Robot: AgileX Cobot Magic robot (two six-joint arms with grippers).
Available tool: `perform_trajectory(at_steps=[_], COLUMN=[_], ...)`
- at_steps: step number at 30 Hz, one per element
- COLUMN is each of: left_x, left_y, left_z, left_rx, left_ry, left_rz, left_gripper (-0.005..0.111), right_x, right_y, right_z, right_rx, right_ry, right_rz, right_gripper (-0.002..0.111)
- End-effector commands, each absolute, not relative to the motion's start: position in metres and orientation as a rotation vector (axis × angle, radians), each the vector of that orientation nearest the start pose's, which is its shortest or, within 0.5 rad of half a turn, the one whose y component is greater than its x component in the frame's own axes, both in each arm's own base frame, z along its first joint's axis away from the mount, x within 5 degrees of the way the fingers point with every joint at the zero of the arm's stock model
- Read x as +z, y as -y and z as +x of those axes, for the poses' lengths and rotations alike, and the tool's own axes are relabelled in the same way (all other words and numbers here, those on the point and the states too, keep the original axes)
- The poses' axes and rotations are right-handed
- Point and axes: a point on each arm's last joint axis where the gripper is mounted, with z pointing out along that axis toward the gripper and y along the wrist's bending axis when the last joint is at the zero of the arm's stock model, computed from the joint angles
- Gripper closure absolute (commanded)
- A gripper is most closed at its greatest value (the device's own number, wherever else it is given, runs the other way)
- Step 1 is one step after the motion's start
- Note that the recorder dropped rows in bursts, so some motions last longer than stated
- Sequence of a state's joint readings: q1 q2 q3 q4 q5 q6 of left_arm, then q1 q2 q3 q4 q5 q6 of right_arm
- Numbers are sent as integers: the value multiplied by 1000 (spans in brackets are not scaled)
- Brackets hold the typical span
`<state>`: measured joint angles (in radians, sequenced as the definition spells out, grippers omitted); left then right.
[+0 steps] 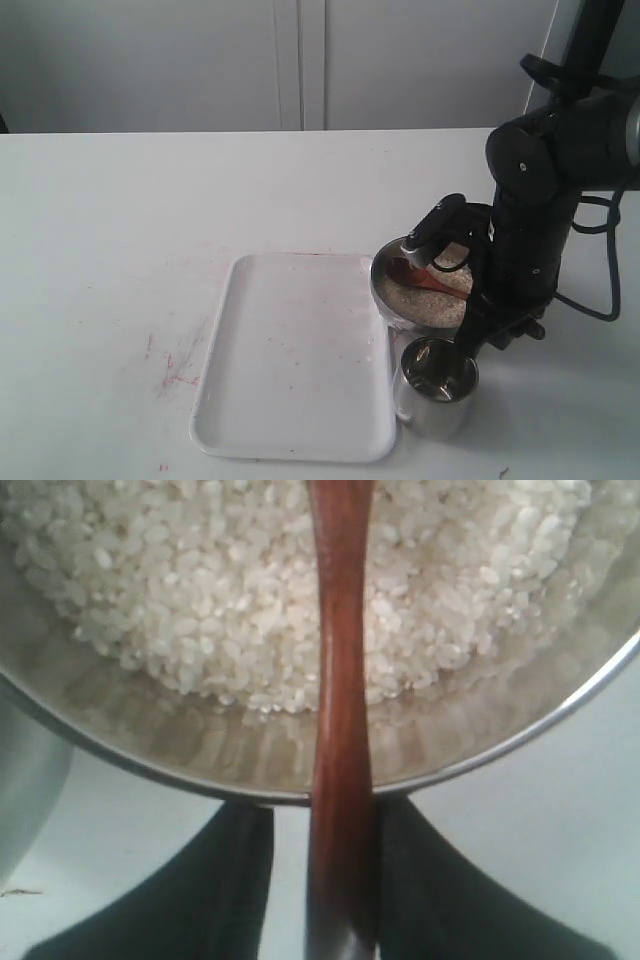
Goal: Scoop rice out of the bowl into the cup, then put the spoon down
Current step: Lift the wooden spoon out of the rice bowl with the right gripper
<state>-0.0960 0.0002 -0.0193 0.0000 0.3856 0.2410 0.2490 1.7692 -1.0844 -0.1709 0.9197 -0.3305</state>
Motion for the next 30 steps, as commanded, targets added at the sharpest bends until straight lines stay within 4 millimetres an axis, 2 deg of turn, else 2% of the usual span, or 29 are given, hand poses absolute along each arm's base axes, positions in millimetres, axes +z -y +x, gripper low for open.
perform_trajectory(at_steps=[1, 6, 11, 16, 20, 23, 27, 30], left_x=[178, 178, 178, 178, 178, 178, 178, 178], left_y=[5, 5, 5, 5, 5, 5, 5, 5], left_z=[51, 51, 51, 51, 51, 51, 51, 51], left_rx=[83, 83, 83, 83, 83, 83, 83, 83], left_ry=[-1882, -1882, -1882, -1882, -1882, -1882, -1882, -1882], left_rz=[318, 318, 318, 318, 318, 318, 318, 318], left_gripper=[92, 92, 92, 92, 92, 92, 92, 92], right_x=[179, 190, 219, 252, 274, 292, 315, 319], right_y=[-63, -61, -62, -59, -58, -60, -72, -79], right_z=[308, 302, 297, 284, 273, 263, 246, 238], right_rx=[-252, -267, -229, -214, -226, -339, -453, -654], right_ry=[-2960, -2998, -2984, -3005, -2926, -2844, -2701, -2582], right_rz=[-981, -962, -897, -859, -836, -833, -877, -943], right_gripper=[87, 108, 108, 108, 108, 108, 108, 108])
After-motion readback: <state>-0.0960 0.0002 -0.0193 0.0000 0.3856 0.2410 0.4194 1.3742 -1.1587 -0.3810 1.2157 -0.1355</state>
